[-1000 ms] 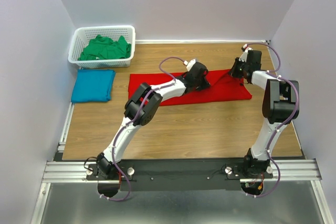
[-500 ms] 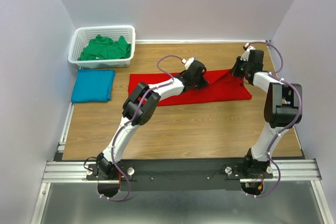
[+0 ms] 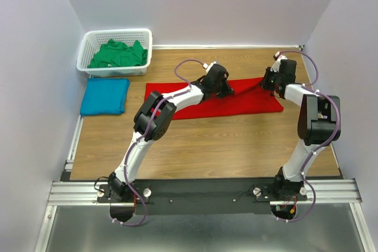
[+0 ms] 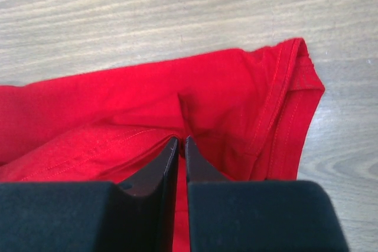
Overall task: Fold and stack the t-shirts
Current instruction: Fold the tshirt
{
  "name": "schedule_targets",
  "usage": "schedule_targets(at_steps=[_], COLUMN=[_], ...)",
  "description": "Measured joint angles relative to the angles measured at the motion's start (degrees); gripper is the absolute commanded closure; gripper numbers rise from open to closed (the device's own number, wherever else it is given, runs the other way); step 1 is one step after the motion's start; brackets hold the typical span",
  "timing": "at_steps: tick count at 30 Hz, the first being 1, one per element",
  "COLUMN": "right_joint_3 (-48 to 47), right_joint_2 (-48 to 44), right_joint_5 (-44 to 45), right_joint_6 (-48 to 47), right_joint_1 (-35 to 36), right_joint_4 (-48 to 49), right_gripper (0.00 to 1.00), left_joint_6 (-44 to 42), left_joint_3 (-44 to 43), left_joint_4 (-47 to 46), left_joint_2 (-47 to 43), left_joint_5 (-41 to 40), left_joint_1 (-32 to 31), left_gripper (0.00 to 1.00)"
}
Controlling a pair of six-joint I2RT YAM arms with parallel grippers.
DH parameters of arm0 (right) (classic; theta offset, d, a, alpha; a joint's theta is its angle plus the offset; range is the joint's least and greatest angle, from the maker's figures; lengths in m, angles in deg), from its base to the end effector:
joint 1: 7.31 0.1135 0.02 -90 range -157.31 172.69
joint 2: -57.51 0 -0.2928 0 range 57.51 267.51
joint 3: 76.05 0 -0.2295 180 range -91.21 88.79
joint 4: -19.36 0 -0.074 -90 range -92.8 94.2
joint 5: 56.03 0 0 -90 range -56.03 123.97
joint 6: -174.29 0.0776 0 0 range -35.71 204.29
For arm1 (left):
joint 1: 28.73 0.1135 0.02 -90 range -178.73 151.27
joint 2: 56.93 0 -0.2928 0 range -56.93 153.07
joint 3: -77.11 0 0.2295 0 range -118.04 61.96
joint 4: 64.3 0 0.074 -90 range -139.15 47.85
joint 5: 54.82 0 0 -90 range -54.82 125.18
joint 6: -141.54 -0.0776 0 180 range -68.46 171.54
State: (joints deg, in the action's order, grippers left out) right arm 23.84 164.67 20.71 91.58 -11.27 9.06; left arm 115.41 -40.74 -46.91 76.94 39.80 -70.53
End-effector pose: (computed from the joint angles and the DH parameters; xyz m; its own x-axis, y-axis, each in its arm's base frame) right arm 0.4299 -0.0119 0.1982 -0.6149 0.1664 -0.7709 -0.0370 0.9703 0.2389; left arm 0.4206 -0.3845 0.1779 -0.8222 -0.4652 -0.3278 -0.0539 0.6370 -0.7690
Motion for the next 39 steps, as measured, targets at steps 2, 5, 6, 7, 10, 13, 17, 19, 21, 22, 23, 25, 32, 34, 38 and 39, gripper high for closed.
schedule_targets(at_steps=[2, 5, 6, 7, 10, 13, 17, 19, 21, 22, 23, 25, 32, 34, 38, 39], right_joint_3=[0.5, 1.2, 1.9, 2.4, 3.9, 6.5, 7.6, 7.2, 6.5, 6.3, 6.0, 5.5, 5.5, 5.8, 6.6, 6.6], right_joint_2=[0.0, -0.1, -0.4, -0.8, -2.7, -6.9, -11.8, -12.7, -12.5, -12.2, -11.7, -9.7, 0.9, 2.9, 6.6, 7.4], right_joint_5=[0.1, 0.3, 0.5, 0.6, 1.6, 3.1, 3.3, 1.7, -0.7, -1.7, -3.4, -6.7, -15.0, -15.5, -16.9, -17.1], right_joint_6=[0.0, 0.1, 0.3, 0.2, 0.5, 1.8, 3.9, 5.7, 7.8, 8.8, 10.0, 12.8, 22.9, 24.5, 27.5, 27.9], right_joint_1=[0.0, 0.0, 0.0, 0.0, 0.0, 0.0, 0.0, 0.0, 0.0, 0.0, 0.0, 0.0, -0.1, -0.4, -2.6, -3.4], right_joint_4=[0.1, 0.2, 0.2, 0.2, 0.2, 1.5, 3.3, 4.7, 5.6, 5.8, 6.4, 8.4, 15.7, 16.9, 19.5, 20.0], right_gripper=[0.80, 0.69, 0.64, 0.62, 0.58, 0.53, 0.52, 0.52, 0.52, 0.52, 0.52, 0.52, 0.52, 0.52, 0.52, 0.52], left_joint_6=[0.0, 0.0, -0.1, -0.2, -0.4, -0.7, -1.1, -1.3, -1.6, -1.7, -1.8, -2.0, -2.7, -3.3, -4.5, -4.7], left_joint_3=[0.0, 0.0, 0.0, 0.0, 0.3, 0.6, 1.4, 1.6, 1.9, 2.0, 2.0, 2.1, 2.2, 2.5, 4.2, 5.2], left_joint_4=[0.0, 0.0, 0.0, 0.0, 0.0, 0.2, 0.4, 0.5, 0.5, 0.5, 0.6, 0.6, 0.7, 0.7, 0.7, 0.6], left_joint_2=[0.0, 0.0, 0.0, 0.0, 0.0, 0.0, 0.0, 0.0, 0.0, 0.0, 0.0, 0.0, 0.0, 0.0, -0.7, -1.4], left_joint_5=[1.0, 2.1, 2.4, 2.5, 2.9, 3.2, 4.0, 4.1, 4.2, 4.2, 4.2, 4.2, 4.2, 4.2, 4.2, 4.3], left_joint_1=[0.0, 0.0, 0.0, 0.0, 0.0, 0.0, 0.0, 0.0, 0.0, 0.0, 0.0, 0.0, 0.0, 0.1, 0.2, 0.4], left_gripper=[1.00, 1.00, 1.00, 1.00, 1.00, 0.99, 0.99, 0.99, 0.99, 0.98, 0.97, 0.89, 0.46, 0.43, 0.39, 0.39])
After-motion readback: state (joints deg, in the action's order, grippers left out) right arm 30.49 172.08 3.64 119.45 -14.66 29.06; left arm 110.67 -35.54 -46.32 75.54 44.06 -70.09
